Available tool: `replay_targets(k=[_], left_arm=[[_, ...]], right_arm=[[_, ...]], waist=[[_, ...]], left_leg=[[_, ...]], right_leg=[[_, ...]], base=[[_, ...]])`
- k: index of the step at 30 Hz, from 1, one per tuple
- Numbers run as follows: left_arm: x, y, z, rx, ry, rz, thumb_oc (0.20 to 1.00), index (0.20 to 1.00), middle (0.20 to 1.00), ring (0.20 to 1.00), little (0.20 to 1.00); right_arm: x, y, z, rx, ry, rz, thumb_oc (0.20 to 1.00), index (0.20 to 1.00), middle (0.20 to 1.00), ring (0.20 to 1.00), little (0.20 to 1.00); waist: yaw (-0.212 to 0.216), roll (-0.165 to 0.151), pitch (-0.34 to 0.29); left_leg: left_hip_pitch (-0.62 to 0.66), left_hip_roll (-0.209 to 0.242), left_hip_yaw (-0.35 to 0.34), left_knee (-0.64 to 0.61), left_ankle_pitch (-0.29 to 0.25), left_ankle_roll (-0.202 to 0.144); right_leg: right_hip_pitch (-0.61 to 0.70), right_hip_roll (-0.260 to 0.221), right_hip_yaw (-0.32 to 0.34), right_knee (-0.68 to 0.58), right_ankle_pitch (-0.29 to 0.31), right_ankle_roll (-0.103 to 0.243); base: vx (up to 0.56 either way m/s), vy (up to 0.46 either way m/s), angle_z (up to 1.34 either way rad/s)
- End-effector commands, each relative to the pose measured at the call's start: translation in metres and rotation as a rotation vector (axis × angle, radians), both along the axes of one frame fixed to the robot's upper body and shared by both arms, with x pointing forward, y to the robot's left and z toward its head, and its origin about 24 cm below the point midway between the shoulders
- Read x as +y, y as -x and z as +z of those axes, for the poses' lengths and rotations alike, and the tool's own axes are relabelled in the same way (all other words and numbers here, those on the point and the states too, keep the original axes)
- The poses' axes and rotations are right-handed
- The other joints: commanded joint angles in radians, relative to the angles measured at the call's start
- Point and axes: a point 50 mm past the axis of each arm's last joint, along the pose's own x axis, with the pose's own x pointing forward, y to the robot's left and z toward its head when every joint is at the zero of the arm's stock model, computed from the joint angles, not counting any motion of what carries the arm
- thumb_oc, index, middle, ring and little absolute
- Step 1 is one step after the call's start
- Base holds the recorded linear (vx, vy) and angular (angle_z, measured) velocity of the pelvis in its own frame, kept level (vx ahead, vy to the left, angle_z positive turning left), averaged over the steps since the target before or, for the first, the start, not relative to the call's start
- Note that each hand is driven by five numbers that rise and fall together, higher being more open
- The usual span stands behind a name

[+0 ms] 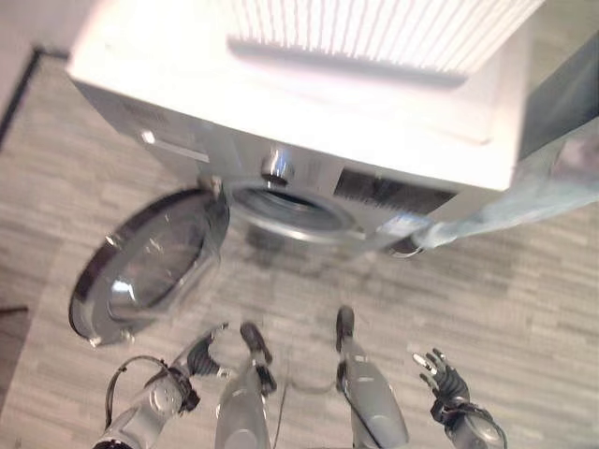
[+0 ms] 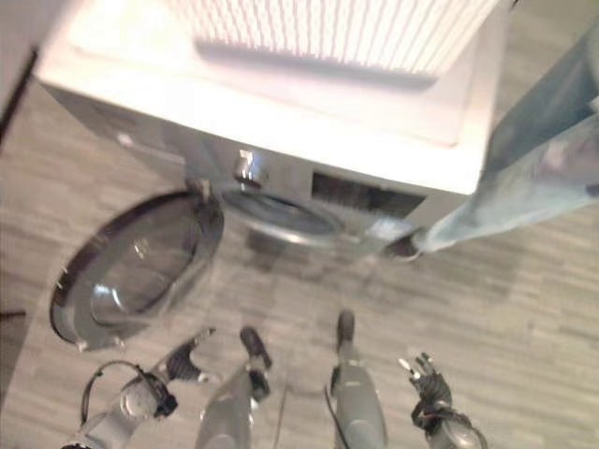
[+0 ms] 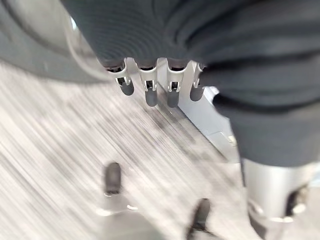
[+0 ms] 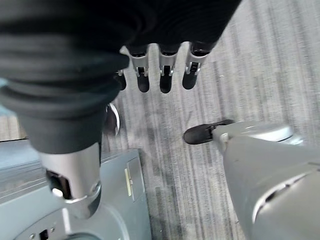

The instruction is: Grab the laundry basket,head to the washer,open it,put in the laundry and shut it.

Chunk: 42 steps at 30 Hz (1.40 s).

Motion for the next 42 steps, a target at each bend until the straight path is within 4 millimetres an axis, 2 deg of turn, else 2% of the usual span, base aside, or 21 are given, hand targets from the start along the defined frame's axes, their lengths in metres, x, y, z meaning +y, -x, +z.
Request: replay_targets(k=[1, 2, 4, 5, 6, 7, 8, 13, 19, 21, 23, 24, 29, 32, 33, 37, 38, 39, 40, 41, 42], left_arm=[[0.000, 0.020, -0.027, 0.110, -0.098, 0.043, 1.000, 1.000, 1.000, 1.000, 1.000], [-0.002, 0.019, -0.027, 0.107, -0.097, 0.043, 1.000, 1.000, 1.000, 1.000, 1.000], [-0.002, 0.039, -0.044, 0.207, -0.114, 0.190, 1.000, 1.000, 1.000, 1.000, 1.000], [-0.002, 0.039, -0.044, 0.206, -0.114, 0.191, 1.000, 1.000, 1.000, 1.000, 1.000], [0.004, 0.056, -0.050, 0.268, -0.097, 0.314, 1.000, 1.000, 1.000, 1.000, 1.000], [0.004, 0.056, -0.050, 0.268, -0.096, 0.315, 1.000, 1.000, 1.000, 1.000, 1.000], [0.007, 0.073, -0.054, 0.325, -0.084, 0.382, 1.000, 1.000, 1.000, 1.000, 1.000], [0.006, 0.099, -0.060, 0.381, -0.041, 0.503, 1.000, 1.000, 1.000, 1.000, 1.000], [0.010, 0.115, -0.062, 0.436, -0.052, 0.556, 1.000, 1.000, 1.000, 1.000, 1.000], [0.014, 0.117, -0.062, 0.444, -0.060, 0.556, 1.000, 1.000, 1.000, 1.000, 1.000], [0.018, 0.120, -0.061, 0.452, -0.072, 0.572, 1.000, 1.000, 1.000, 1.000, 1.000], [0.019, 0.120, -0.061, 0.458, -0.076, 0.563, 1.000, 1.000, 1.000, 1.000, 1.000], [0.012, 0.123, -0.063, 0.481, -0.061, 0.512, 1.000, 1.000, 1.000, 1.000, 1.000], [0.009, 0.126, -0.064, 0.486, -0.034, 0.520, 1.000, 1.000, 1.000, 1.000, 1.000], [0.009, 0.126, -0.064, 0.486, -0.034, 0.519, 1.000, 1.000, 1.000, 1.000, 1.000], [0.009, 0.127, -0.064, 0.491, -0.019, 0.510, 1.000, 1.000, 1.000, 1.000, 1.000], [0.008, 0.125, -0.064, 0.490, -0.020, 0.494, 1.000, 1.000, 1.000, 1.000, 1.000], [0.007, 0.119, -0.063, 0.475, -0.028, 0.438, 1.000, 1.000, 1.000, 1.000, 1.000], [0.004, 0.111, -0.063, 0.458, -0.031, 0.389, 1.000, 1.000, 1.000, 1.000, 1.000], [0.004, 0.111, -0.063, 0.458, -0.031, 0.389, 1.000, 1.000, 1.000, 1.000, 1.000], [-0.001, 0.099, -0.062, 0.435, -0.037, 0.304, 1.000, 1.000, 1.000, 1.000, 1.000]], right_arm=[[0.000, 0.004, -0.010, 0.083, 0.034, -0.002, 1.000, 1.000, 1.000, 1.000, 1.000], [-0.001, 0.003, -0.009, 0.081, 0.036, -0.002, 1.000, 1.000, 1.000, 1.000, 1.000], [0.010, 0.011, -0.021, 0.172, 0.039, 0.018, 1.000, 1.000, 1.000, 1.000, 1.000], [0.010, 0.011, -0.021, 0.171, 0.040, 0.019, 1.000, 1.000, 1.000, 1.000, 1.000], [0.015, 0.020, -0.027, 0.218, 0.026, 0.018, 1.000, 1.000, 1.000, 1.000, 1.000], [0.015, 0.021, -0.027, 0.219, 0.026, 0.019, 1.000, 1.000, 1.000, 1.000, 1.000], [0.020, 0.033, -0.032, 0.252, -0.006, 0.001, 1.000, 1.000, 1.000, 1.000, 1.000], [0.027, 0.059, -0.041, 0.314, -0.061, -0.066, 1.000, 1.000, 1.000, 1.000, 1.000], [0.042, 0.062, -0.042, 0.301, -0.094, -0.035, 1.000, 1.000, 1.000, 1.000, 1.000], [0.043, 0.053, -0.037, 0.251, -0.092, -0.015, 1.000, 1.000, 1.000, 1.000, 1.000], [0.035, 0.024, -0.019, 0.100, -0.041, 0.035, 1.000, 1.000, 1.000, 1.000, 1.000], [0.024, 0.000, 0.004, -0.047, 0.016, 0.077, 1.000, 1.000, 1.000, 1.000, 1.000], [-0.011, -0.045, 0.083, -0.444, 0.153, 0.158, 1.000, 1.000, 1.000, 1.000, 1.000], [-0.018, -0.070, 0.156, -0.759, 0.255, 0.218, 1.000, 1.000, 1.000, 1.000, 1.000], [-0.018, -0.070, 0.156, -0.758, 0.256, 0.217, 1.000, 1.000, 1.000, 1.000, 1.000], [-0.010, -0.091, 0.265, -1.229, 0.387, 0.283, 1.000, 1.000, 1.000, 1.000, 1.000], [-0.007, -0.094, 0.278, -1.294, 0.393, 0.277, 1.000, 1.000, 1.000, 1.000, 1.000], [-0.007, -0.095, 0.314, -1.459, 0.416, 0.255, 1.000, 1.000, 1.000, 1.000, 1.000], [-0.008, -0.094, 0.331, -1.546, 0.407, 0.230, 1.000, 1.000, 1.000, 1.000, 1.000], [-0.008, -0.094, 0.331, -1.546, 0.407, 0.230, 1.000, 1.000, 1.000, 1.000, 1.000], [-0.015, -0.090, 0.354, -1.661, 0.426, 0.148, 1.000, 1.000, 1.000, 1.000, 1.000]], waist=[[-0.008, 0.002, -0.022], [-0.009, 0.003, -0.017], [-0.002, 0.001, -0.065], [-0.004, 0.000, -0.062], [0.000, -0.005, -0.101], [-0.001, -0.005, -0.098], [-0.001, -0.009, -0.134], [0.001, -0.022, -0.206], [0.001, -0.043, -0.254], [0.002, -0.050, -0.265], [-0.003, -0.057, -0.265], [-0.007, -0.059, -0.262], [-0.019, -0.060, -0.257], [-0.022, -0.057, -0.261], [-0.021, -0.056, -0.261], [-0.008, -0.050, -0.259], [-0.002, -0.048, -0.257], [0.012, -0.050, -0.254], [0.019, -0.052, -0.252], [0.019, -0.052, -0.252], [0.029, -0.060, -0.252]], left_leg=[[-0.038, -0.004, -0.038, 0.022, 0.026, -0.030], [-0.033, -0.005, -0.038, 0.019, 0.027, -0.031], [0.047, -0.005, -0.045, 0.000, 0.026, -0.030], [0.051, -0.006, -0.045, -0.002, 0.027, -0.031], [0.103, -0.004, -0.046, -0.015, 0.022, -0.029], [0.107, -0.005, -0.045, -0.017, 0.023, -0.029], [0.147, -0.010, -0.042, -0.027, 0.017, -0.026], [0.226, -0.023, -0.021, -0.098, 0.046, -0.018], [0.257, -0.032, -0.037, -0.148, 0.053, -0.021], [0.263, -0.035, -0.042, -0.149, 0.045, -0.020], [0.271, -0.040, -0.043, -0.149, 0.034, -0.014], [0.275, -0.044, -0.047, -0.149, 0.025, -0.010], [0.291, -0.062, -0.043, -0.137, -0.009, 0.006], [0.308, -0.074, -0.033, -0.128, -0.036, 0.018], [0.309, -0.074, -0.032, -0.128, -0.036, 0.018], [0.330, -0.092, -0.017, -0.113, -0.077, 0.041], [0.338, -0.098, -0.017, -0.112, -0.088, 0.049], [0.354, -0.113, -0.026, -0.111, -0.110, 0.067], [0.359, -0.122, -0.040, -0.110, -0.119, 0.076], [0.359, -0.122, -0.040, -0.110, -0.119, 0.076], [0.365, -0.136, -0.081, -0.105, -0.134, 0.093]], right_leg=[[0.032, 0.056, -0.023, 0.133, -0.227, -0.009], [0.037, 0.055, -0.023, 0.132, -0.227, -0.009], [0.107, 0.050, -0.033, 0.125, -0.237, -0.009], [0.111, 0.050, -0.033, 0.123, -0.237, -0.009], [0.156, 0.048, -0.038, 0.119, -0.243, -0.008], [0.160, 0.047, -0.038, 0.118, -0.243, -0.008], [0.197, 0.047, -0.039, 0.111, -0.245, -0.005], [0.264, 0.048, -0.050, 0.074, -0.219, 0.005], [0.299, 0.047, -0.056, 0.047, -0.213, 0.014], [0.306, 0.043, -0.063, 0.049, -0.213, 0.015], [0.304, 0.037, -0.065, 0.067, -0.220, 0.013], [0.302, 0.030, -0.066, 0.084, -0.224, 0.014], [0.317, 0.005, -0.070, 0.097, -0.223, 0.027], [0.319, -0.012, -0.058, 0.097, -0.215, 0.043], [0.319, -0.012, -0.057, 0.097, -0.215, 0.043], [0.307, -0.039, -0.034, 0.141, -0.213, 0.061], [0.299, -0.048, -0.030, 0.168, -0.215, 0.064], [0.284, -0.064, -0.036, 0.236, -0.219, 0.073], [0.275, -0.073, -0.042, 0.280, -0.212, 0.079], [0.274, -0.074, -0.041, 0.280, -0.212, 0.080], [0.256, -0.086, -0.047, 0.379, -0.178, 0.091]], base=[[0.07, -0.039, -0.09], [0.05, -0.048, 0.01], [0.04, -0.047, 0.11], [0.10, -0.058, 0.18], [0.07, -0.027, 0.14], [0.18, -0.041, 0.07], [0.14, -0.022, 0.08], [0.06, -0.022, 0.05], [0.05, -0.037, 0.00], [0.06, -0.016, 0.01], [0.05, 0.022, 0.01], [0.04, 0.059, 0.04], [0.06, 0.078, 0.10], [0.07, 0.090, 0.12], [0.06, 0.077, -0.05], [0.06, 0.142, -0.09], [0.11, 0.232, -0.33], [0.12, 0.229, -0.29], [0.10, 0.186, -0.27], [0.12, 0.175, -0.02], [0.12, 0.158, 0.05]])
